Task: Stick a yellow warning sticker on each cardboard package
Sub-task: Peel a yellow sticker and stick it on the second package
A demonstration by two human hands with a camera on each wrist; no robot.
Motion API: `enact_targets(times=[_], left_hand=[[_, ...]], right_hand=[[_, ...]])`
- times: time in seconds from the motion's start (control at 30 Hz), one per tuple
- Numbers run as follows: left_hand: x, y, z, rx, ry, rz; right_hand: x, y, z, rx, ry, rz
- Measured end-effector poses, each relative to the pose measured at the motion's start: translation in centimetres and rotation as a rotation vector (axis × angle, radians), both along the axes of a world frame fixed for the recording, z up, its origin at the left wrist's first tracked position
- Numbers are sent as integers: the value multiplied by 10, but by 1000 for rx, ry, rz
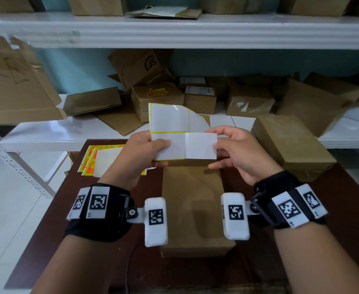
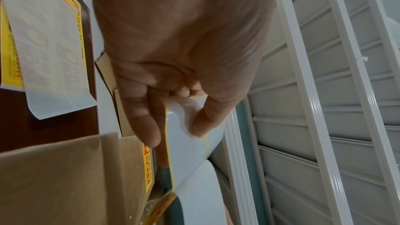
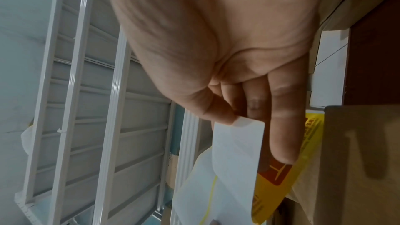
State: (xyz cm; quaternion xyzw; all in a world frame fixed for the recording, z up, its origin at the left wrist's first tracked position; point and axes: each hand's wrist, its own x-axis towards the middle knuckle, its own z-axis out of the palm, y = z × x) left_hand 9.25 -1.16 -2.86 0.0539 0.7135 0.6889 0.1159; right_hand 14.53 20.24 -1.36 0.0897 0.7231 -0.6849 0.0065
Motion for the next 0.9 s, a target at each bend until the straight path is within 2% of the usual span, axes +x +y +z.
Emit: enact_targets(times=[0.9], left_hand=[[-2, -8, 2, -15, -9, 29]], right_hand=[[-1, 11, -1, -23, -9, -41]])
